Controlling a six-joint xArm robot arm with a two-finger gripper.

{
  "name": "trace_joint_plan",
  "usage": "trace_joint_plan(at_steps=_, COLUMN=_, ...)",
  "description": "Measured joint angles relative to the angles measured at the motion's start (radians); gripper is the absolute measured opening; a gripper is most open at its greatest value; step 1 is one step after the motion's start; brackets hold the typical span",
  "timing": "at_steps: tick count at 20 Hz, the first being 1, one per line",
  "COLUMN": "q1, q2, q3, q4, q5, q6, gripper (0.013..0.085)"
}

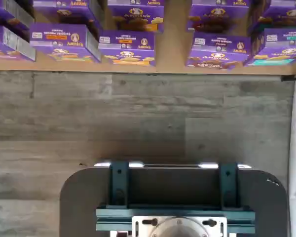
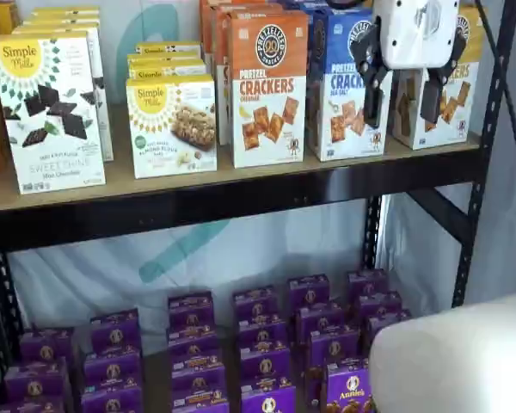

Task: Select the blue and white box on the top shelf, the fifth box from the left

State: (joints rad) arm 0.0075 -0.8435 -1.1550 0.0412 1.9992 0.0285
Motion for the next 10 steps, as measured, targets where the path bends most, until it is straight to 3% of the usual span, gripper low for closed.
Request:
trace_joint_plan(at_steps=3, q1=-0.055, q2=-0.015, q3=0.014, q4=0.061, q5=-0.022, q6=-0.029, gripper=0.085)
trace_joint_plan(at_steps=10, q1=-0.026, q2=-0.019, q3=0.024, q4=0.034, q5=-0.072, q6=-0.016, gripper=0.085)
